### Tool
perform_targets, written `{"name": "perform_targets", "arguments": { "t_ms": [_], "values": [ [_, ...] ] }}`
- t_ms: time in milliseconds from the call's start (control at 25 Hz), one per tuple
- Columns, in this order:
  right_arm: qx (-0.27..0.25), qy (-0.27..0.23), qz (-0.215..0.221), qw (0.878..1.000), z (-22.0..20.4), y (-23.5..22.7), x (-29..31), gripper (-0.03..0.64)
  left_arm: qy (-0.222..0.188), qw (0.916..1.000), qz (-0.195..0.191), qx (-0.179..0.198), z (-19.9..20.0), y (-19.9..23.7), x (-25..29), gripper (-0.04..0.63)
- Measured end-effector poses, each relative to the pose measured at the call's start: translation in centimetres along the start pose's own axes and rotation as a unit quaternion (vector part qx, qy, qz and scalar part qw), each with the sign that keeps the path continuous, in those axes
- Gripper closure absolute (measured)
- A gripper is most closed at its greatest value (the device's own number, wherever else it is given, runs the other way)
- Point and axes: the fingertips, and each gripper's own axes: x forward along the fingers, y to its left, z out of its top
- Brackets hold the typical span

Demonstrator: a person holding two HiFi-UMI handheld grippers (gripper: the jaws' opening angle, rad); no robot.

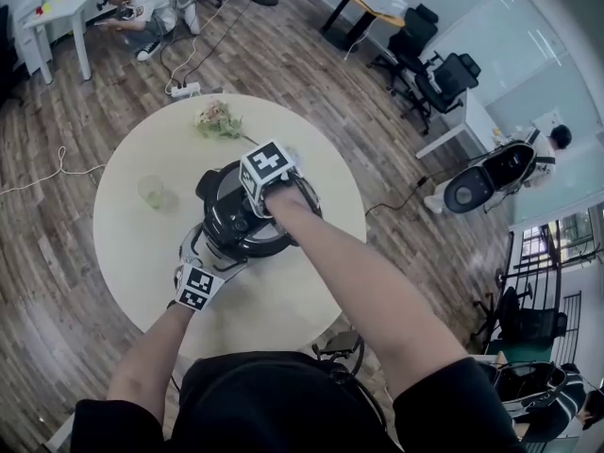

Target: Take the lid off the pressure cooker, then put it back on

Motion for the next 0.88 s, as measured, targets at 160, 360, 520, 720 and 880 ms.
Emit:
{"name": "perform_targets", "arguments": {
  "t_ms": [160, 360, 520, 720, 880],
  "values": [
    [0.002, 0.0, -0.004, 1.0, 0.0, -0.07, -0.08, 0.331, 0.0, 1.0, 0.0, -0.002, 0.17, -0.11, -0.02, 0.005],
    [-0.02, -0.013, -0.005, 1.0, 0.02, 0.06, -0.02, 0.329, -0.001, 1.0, 0.0, -0.001, 0.13, -0.2, 0.06, 0.005],
    [-0.034, -0.027, 0.003, 0.999, -0.01, 0.02, -0.06, 0.328, -0.001, 1.0, 0.0, -0.003, 0.01, -0.17, 0.13, 0.005],
    [-0.067, -0.022, 0.011, 0.997, -0.05, 0.35, -0.12, 0.325, 0.001, 1.0, -0.001, -0.008, 0.15, -0.08, 0.09, 0.005],
    [-0.115, -0.015, 0.016, 0.993, -0.05, 0.51, -0.34, 0.322, -0.001, 1.0, 0.001, -0.009, 0.43, -0.02, 0.25, 0.005]
  ]
}}
